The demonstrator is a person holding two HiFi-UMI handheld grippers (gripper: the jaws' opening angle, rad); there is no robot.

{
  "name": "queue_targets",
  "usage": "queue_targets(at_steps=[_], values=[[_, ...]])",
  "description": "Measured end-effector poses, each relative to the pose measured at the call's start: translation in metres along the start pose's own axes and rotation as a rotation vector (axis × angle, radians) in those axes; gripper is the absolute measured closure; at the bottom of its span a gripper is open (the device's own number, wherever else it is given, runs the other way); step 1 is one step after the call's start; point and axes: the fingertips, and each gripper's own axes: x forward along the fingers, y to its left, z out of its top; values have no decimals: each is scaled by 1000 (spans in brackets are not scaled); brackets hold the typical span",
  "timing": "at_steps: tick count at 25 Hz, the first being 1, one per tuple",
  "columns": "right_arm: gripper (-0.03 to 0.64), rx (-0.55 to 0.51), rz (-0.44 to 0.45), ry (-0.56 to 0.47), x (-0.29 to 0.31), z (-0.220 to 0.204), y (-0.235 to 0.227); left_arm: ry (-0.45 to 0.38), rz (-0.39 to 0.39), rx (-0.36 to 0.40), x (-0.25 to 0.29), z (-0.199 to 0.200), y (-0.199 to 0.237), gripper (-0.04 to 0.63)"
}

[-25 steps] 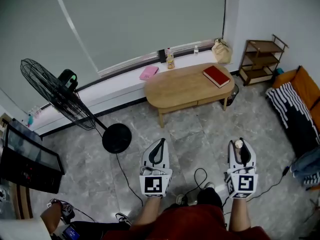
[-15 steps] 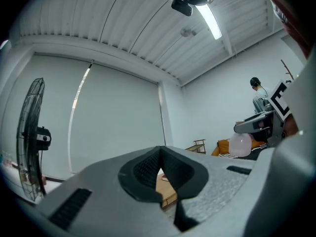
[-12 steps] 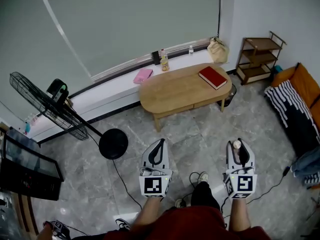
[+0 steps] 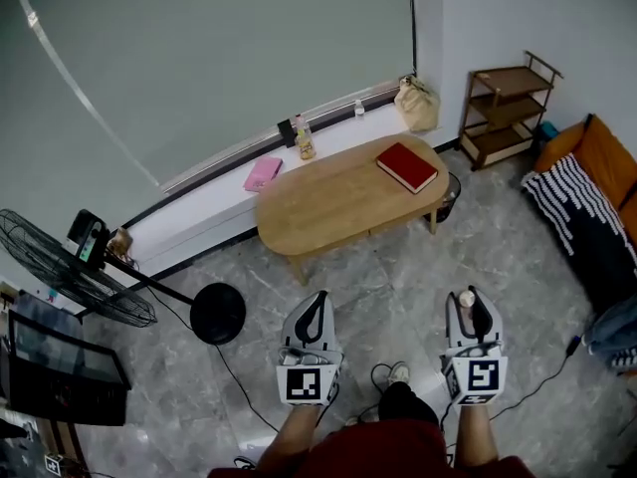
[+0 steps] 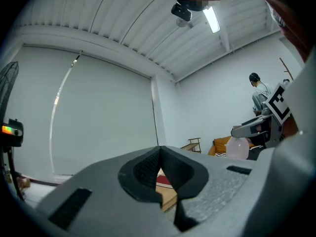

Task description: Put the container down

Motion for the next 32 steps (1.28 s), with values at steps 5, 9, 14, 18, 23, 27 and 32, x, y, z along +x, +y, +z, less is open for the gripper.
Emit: queue_targets(at_steps=[5,9,14,18,23,27,32], values=[[476,10,-8,6,30,-2,-48,6,-21,44,54,1,-23,591],[476,16,-21,4,51,-3,-86,9,-33,40,93,3,-42,591],[476,28,-14,-9,75,-2,-120,14,-40,24,133,4,-60,591],[476,34,-19,-10,89,-2,-136,-4,-42,22,154,7,-67,591],[476,19,-22,-12,105,0,-147,0,-34,16,172,2,-65,591],[475,12,-32,-5,125,1,-149,10,-34,3,190,-8,-53,591],[475,-2,-43,6,161,0,-146,-16,-45,-10,223,-17,-33,591]])
